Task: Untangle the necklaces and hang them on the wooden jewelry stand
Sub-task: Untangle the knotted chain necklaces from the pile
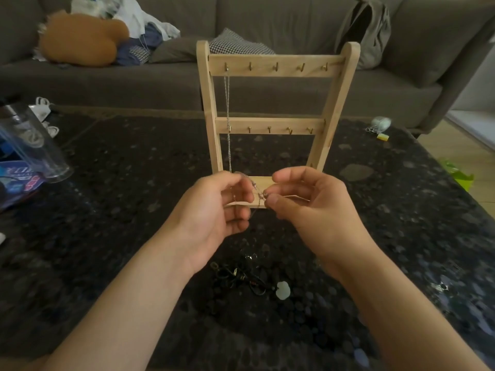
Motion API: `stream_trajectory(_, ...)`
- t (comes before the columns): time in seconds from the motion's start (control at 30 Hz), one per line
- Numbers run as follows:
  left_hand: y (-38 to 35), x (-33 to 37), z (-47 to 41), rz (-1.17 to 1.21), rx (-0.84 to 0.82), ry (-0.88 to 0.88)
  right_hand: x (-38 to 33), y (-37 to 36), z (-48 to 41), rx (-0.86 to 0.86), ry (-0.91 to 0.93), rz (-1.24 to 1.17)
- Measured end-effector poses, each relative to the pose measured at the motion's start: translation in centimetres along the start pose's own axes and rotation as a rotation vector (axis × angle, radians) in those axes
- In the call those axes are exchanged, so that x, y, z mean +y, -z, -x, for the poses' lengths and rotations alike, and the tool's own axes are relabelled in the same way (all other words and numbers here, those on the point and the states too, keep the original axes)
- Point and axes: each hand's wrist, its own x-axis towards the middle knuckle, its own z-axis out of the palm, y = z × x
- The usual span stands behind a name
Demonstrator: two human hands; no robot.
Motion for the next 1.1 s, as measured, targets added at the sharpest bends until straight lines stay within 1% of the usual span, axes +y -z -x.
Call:
stream_trajectory(0.07, 0.1, 0.3, 0.2, 0.069, -0.003, -0.022, 0.0, 0.3, 0.1, -0.006, -0.004, -0.05)
stream_trajectory(0.13, 0.1, 0.5, 0.3, 0.068, 0.001, -0.061, -0.1, 0.4, 0.3, -0.028, -0.016, -0.123)
stream_trajectory(0.23, -0.1, 0.6, 0.6, -0.025, 0.002, -0.12, -0.2, 0.3, 0.6, -0.051, -0.013, -0.159)
stream_trajectory(0.37, -0.4, 0.2, 0.8, -0.144, 0.024, -0.201, -0.4, 0.2, 0.8, -0.063, 0.017, -0.136)
stream_trajectory(0.6, -0.3, -0.2, 1.7, -0.264, 0.058, -0.285, -0.8, 0.0, 1.6, -0.007, 0.04, -0.097)
stream_trajectory(0.73, 0.0, -0.2, 2.1, -0.311, 0.036, -0.318, -1.0, 0.0, 2.3, 0.005, 0.066, -0.092)
stream_trajectory(0.9, -0.1, -0.1, 2.6, -0.305, 0.031, -0.333, -1.2, -0.2, 2.8, 0.029, 0.114, -0.098)
stream_trajectory(1.03, -0.3, 0.0, 2.8, -0.267, 0.011, -0.316, -1.1, -0.2, 2.8, 0.054, 0.18, -0.074)
stream_trajectory(1.1, -0.5, 0.1, 3.0, -0.238, -0.006, -0.298, -1.1, -0.2, 2.8, 0.064, 0.245, -0.046)
